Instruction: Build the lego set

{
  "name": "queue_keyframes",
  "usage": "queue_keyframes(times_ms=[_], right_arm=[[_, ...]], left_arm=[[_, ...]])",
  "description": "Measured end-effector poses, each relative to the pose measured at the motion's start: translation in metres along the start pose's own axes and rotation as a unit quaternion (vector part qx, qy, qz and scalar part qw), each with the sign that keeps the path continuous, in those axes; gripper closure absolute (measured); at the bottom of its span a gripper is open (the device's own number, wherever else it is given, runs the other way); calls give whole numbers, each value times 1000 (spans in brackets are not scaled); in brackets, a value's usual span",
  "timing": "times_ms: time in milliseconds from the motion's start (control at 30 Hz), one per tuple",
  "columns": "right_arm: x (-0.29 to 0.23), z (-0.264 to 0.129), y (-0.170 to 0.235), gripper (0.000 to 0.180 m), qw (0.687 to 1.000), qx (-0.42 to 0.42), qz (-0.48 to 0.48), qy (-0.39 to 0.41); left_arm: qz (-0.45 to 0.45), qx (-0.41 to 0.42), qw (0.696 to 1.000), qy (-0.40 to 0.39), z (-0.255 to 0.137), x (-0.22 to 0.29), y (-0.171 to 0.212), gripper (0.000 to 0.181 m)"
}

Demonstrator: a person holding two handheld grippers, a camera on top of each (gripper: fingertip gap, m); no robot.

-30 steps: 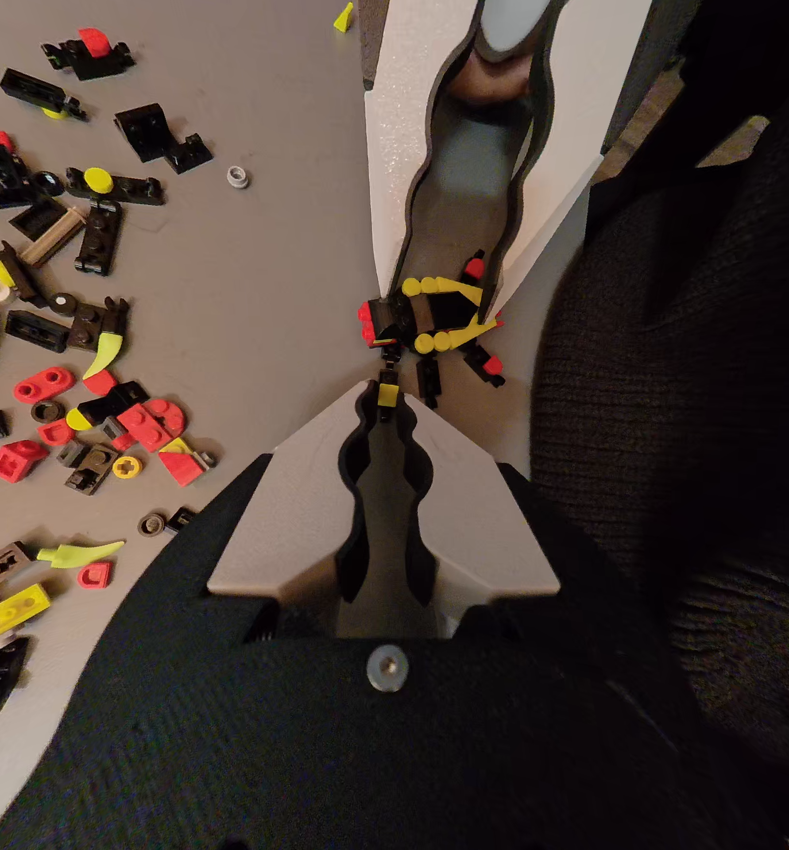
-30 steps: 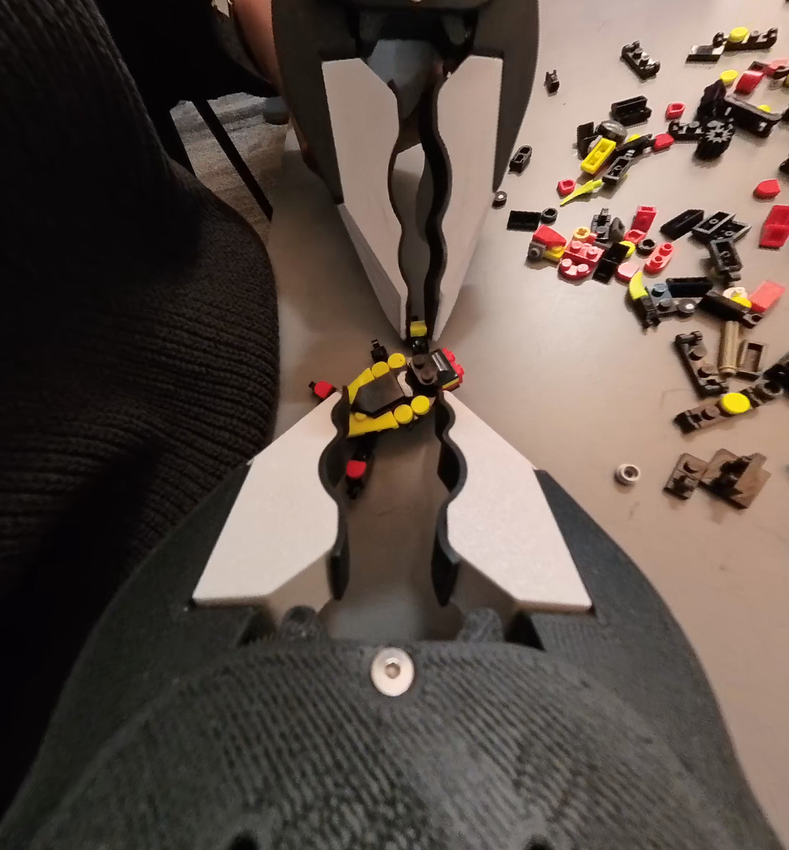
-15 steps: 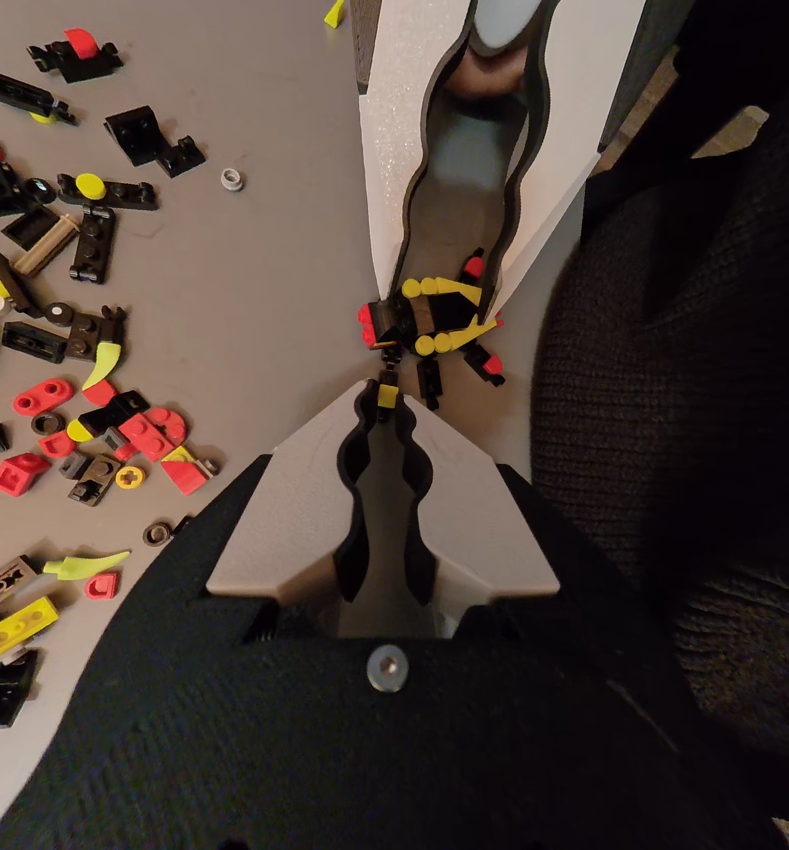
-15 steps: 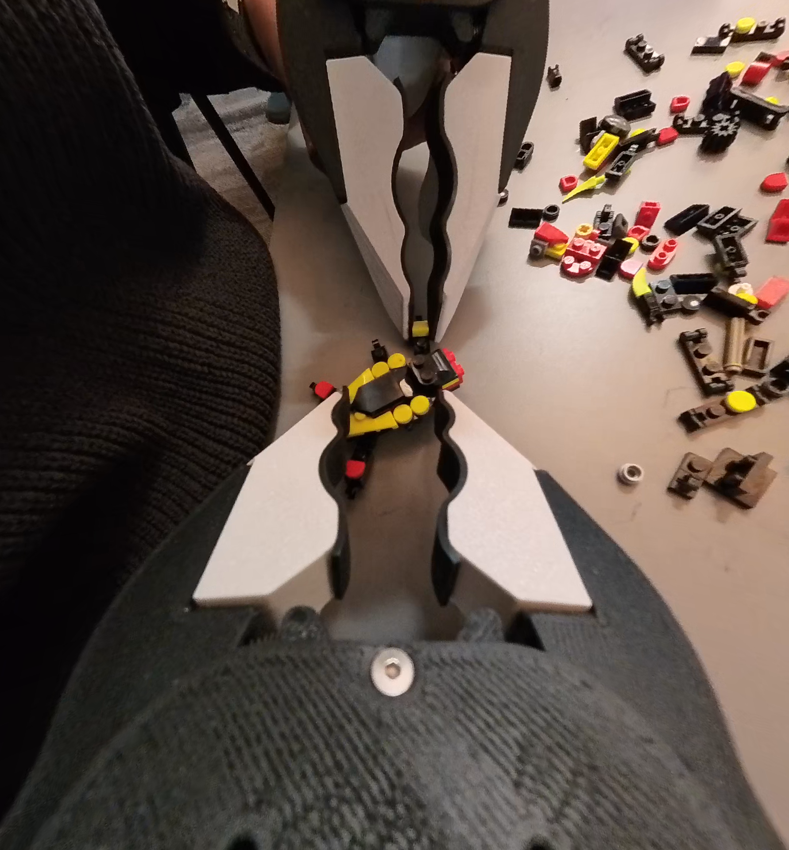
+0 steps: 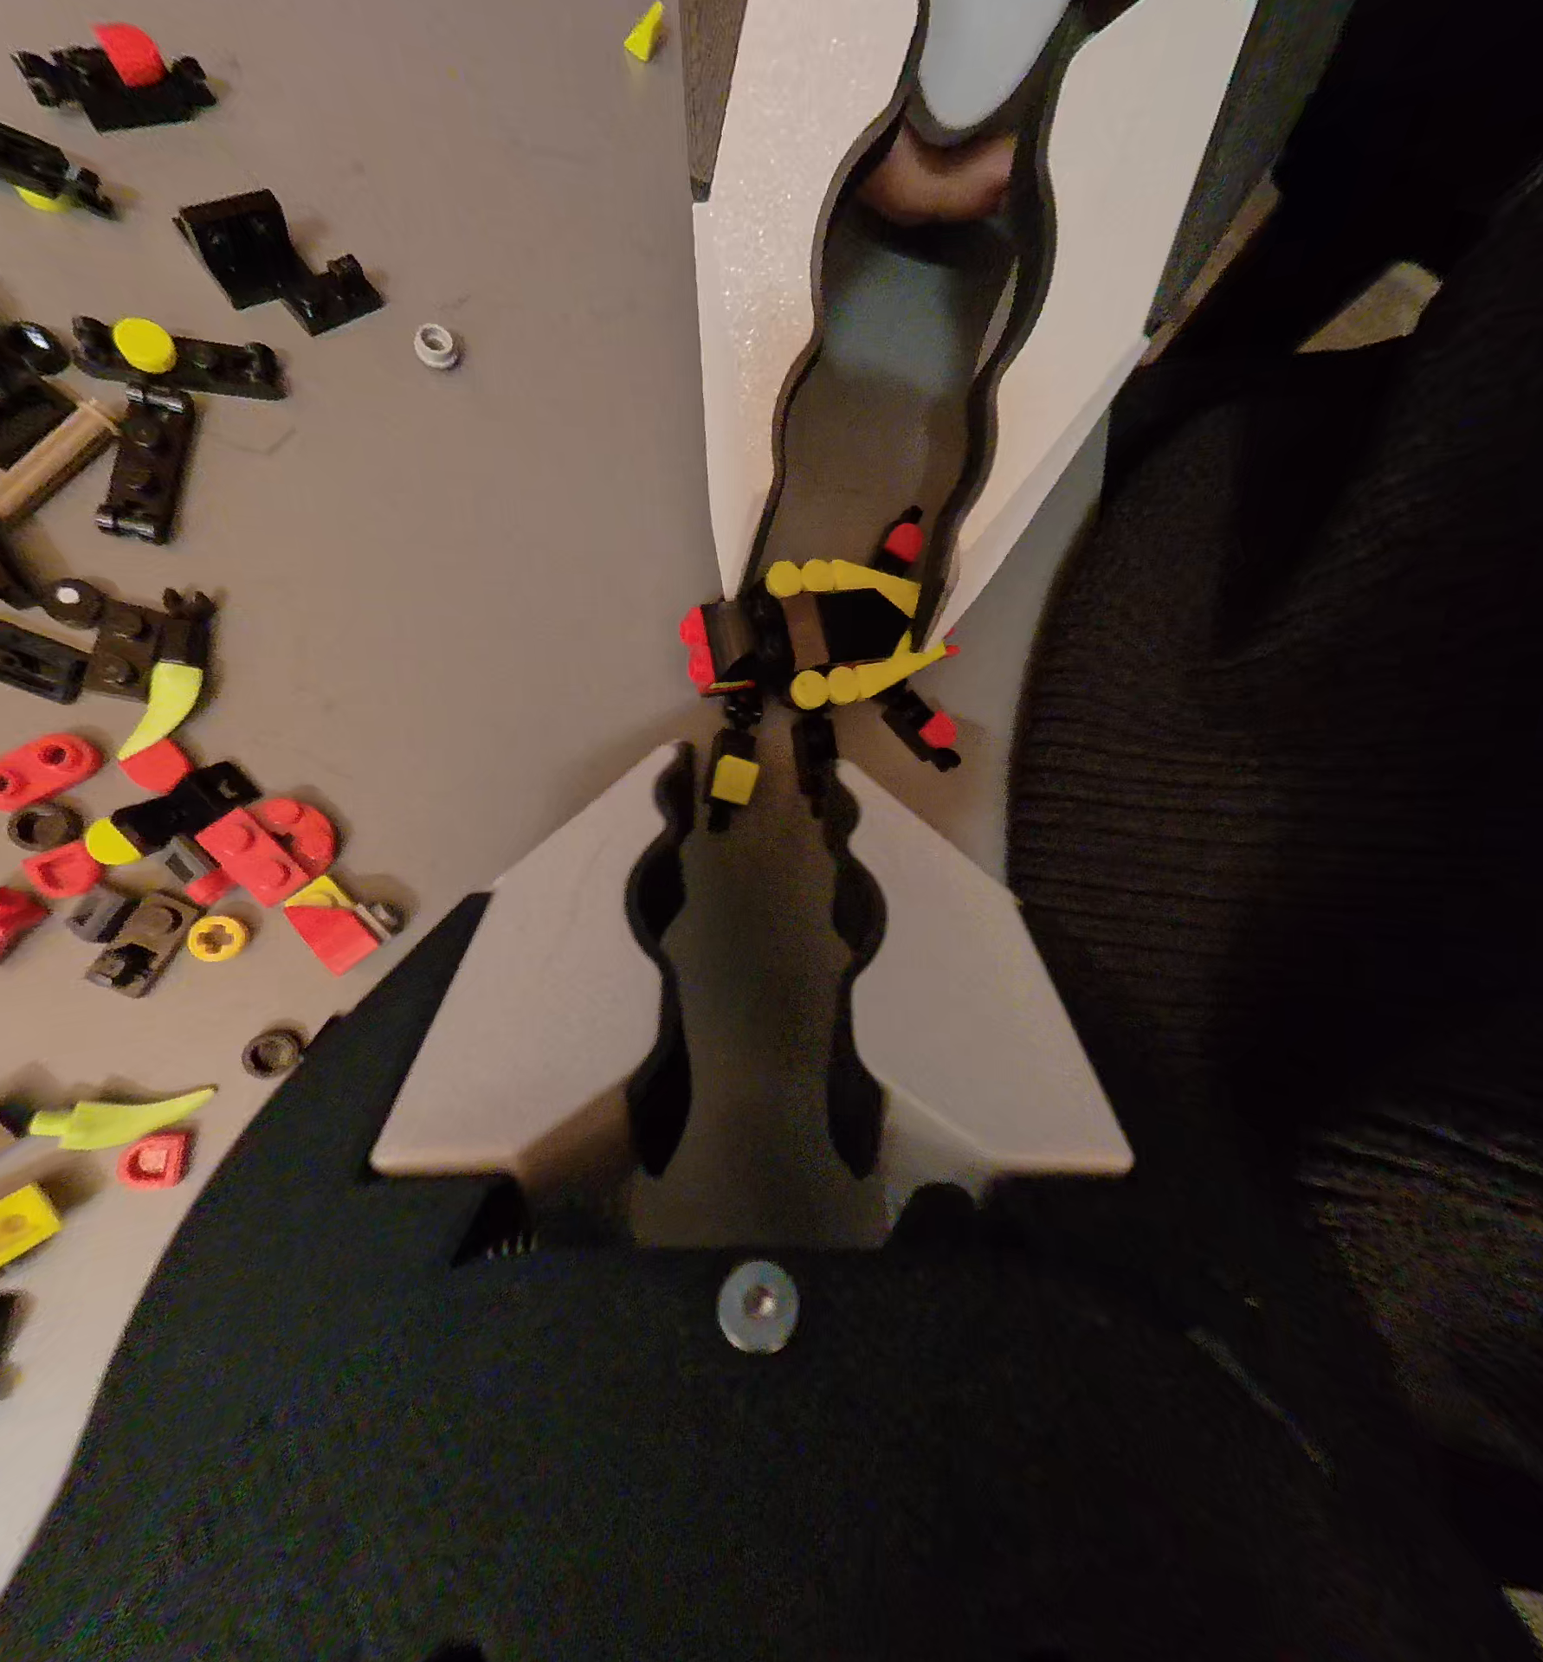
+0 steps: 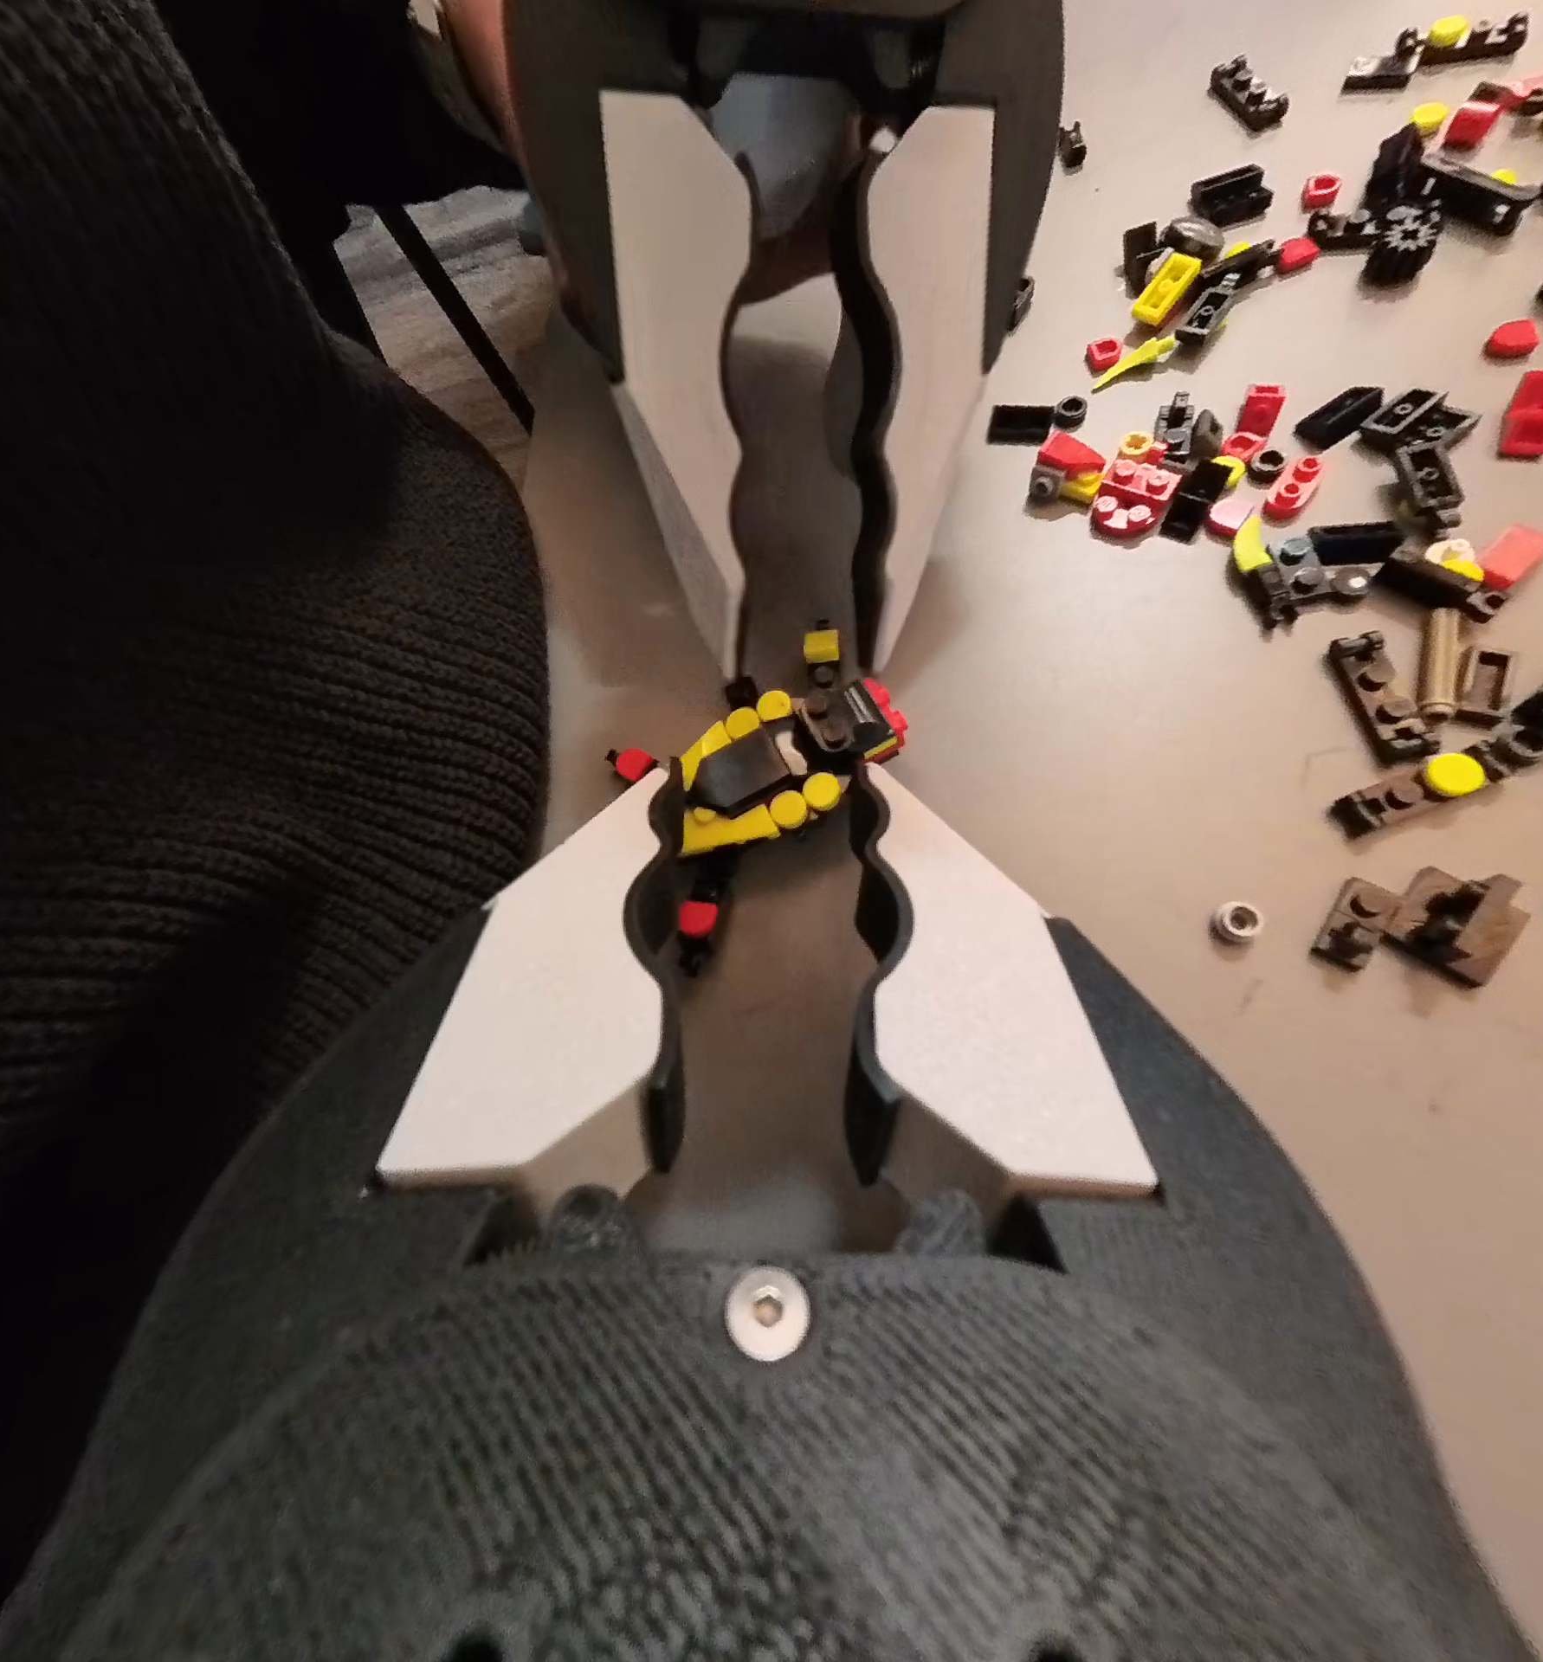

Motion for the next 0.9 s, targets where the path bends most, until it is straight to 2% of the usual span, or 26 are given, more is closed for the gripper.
queue_keyframes(times_ms=[100, 267, 467, 633, 767, 900], right_arm=[[0, -1, 0, 143, 1000, 0, 12, -3], [4, -6, -2, 138, 1000, 11, 28, 8], [9, -12, -13, 133, 998, 47, 50, 11], [14, -15, -18, 135, 996, 62, 55, 20], [12, -13, -19, 135, 997, 63, 48, 24], [12, -13, -21, 138, 996, 65, 41, 33]], left_arm=[[0, 19, 999, -33, -16, -3, -1, 141], [-41, 57, 988, -140, -64, -20, 17, 141], [-81, 49, 973, -211, -88, -20, 52, 146], [-79, -13, 976, -203, -81, -21, 70, 156], [-69, -5, 981, -184, -77, -18, 65, 175], [-52, 1, 985, -167, -71, -12, 59, 176]])
Point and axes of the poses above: each gripper's, where its closed fingertips meet, z out along the fingers, y out of its underside, x = y × z across the jaws, the point moved 2 cm from there along -z, back along the fingers, and after that the axes turned 11 degrees about y, right-handed, at the moved point
